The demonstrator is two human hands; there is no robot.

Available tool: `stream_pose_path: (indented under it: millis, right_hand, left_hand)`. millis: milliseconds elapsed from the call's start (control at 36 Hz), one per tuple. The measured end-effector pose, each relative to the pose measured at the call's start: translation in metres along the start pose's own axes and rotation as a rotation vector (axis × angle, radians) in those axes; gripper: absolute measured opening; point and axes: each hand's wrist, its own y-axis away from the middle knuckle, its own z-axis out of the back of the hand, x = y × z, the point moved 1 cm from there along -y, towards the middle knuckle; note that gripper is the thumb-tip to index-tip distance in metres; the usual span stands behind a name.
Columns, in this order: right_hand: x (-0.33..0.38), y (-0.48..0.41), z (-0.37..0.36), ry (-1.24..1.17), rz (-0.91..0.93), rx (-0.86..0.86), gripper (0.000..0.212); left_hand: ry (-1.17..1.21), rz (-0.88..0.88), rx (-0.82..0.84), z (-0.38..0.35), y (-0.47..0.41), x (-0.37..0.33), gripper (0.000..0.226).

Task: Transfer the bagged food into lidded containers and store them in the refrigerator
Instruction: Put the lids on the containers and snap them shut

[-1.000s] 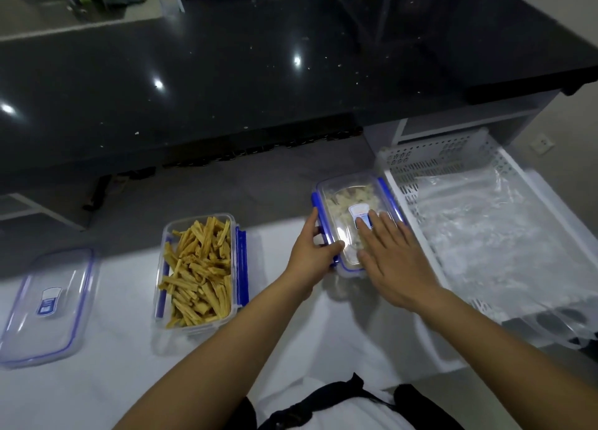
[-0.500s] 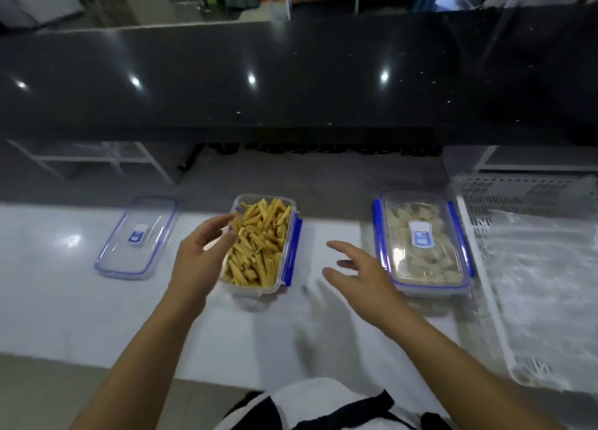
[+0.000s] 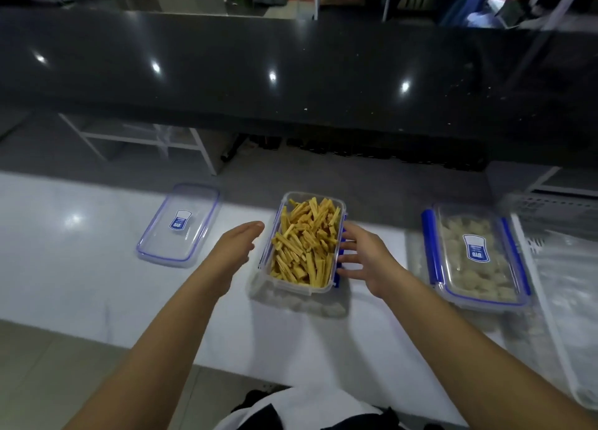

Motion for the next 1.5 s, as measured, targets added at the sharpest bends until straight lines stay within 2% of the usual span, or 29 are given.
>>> stream_pose_path:
  millis: [111, 250, 361, 528, 639, 750, 861, 972, 1083, 1167, 1222, 1333, 1417, 1500]
  right_hand:
    - [-0.004, 0.002, -0.010, -0.051, -0.004, -0.072, 0.041]
    - [-0.001, 0.002, -0.023, -0.075, -0.005, -0.137, 0.036]
    - [-0.015, 0.019, -0.031, -0.092, -0.031, -0.182, 0.030]
    - [-0.052, 0.045, -0.043, -0.208, -0.127, -0.177, 0.023]
    - [-0.024, 0.031, -0.069, -0.194, -0.046, -0.208, 0.021]
    - [-0.024, 0.035, -0.083, -0.080, 0.011, -0.193, 0.018]
    - [-0.045, 0.056, -0.086, -0.086, -0.053, -0.164, 0.023]
    - [-0.023, 0.043, -0.106, -0.065, 0.000, -0.209, 0.018]
    - [-0.026, 0.046, -0.115, -0.077, 0.071, -0.194, 0.021]
    - [-0.031, 0.054, -0.109, -0.081, 0.035, -0.220, 0.024]
    - [-0.024, 0.050, -0.109, -0.105, 0.032, -0.235, 0.025]
    - [-0.006, 0.047, -0.116, -0.114, 0.122, -0.239, 0.027]
    - [-0.015, 0.063, -0.107, -0.118, 0.210, -0.253, 0.031]
    - [-0.028, 0.065, -0.111, -0.144, 0.130, -0.237, 0.034]
  left_hand:
    - [0.009, 0.049, 0.169, -0.004, -0.017, -0.026, 0.037]
    - [-0.102, 0.044, 0.281, -0.002, -0.032, -0.039, 0.050]
    - [-0.125, 0.065, 0.329, 0.007, -0.025, -0.023, 0.050]
    - [0.077, 0.183, 0.410, 0.038, -0.008, 0.024, 0.033]
    - [0.021, 0.121, 0.381, 0.042, -0.024, -0.003, 0.028]
    - [-0.048, 0.053, 0.449, 0.059, -0.016, -0.010, 0.027]
    - [-0.001, 0.117, 0.479, 0.078, -0.001, 0.011, 0.029]
    - [-0.020, 0.082, 0.391, 0.070, -0.014, -0.012, 0.024]
    - [-0.097, 0.037, 0.435, 0.074, -0.017, -0.016, 0.025]
    - [-0.070, 0.071, 0.487, 0.082, -0.015, -0.010, 0.023]
    - [-0.083, 0.061, 0.463, 0.076, -0.020, -0.022, 0.026]
    - [-0.133, -0.014, 0.459, 0.068, -0.022, -0.039, 0.027]
    - [-0.107, -0.015, 0.489, 0.079, -0.019, -0.027, 0.037]
    - [-0.131, 0.042, 0.498, 0.074, -0.016, -0.012, 0.038]
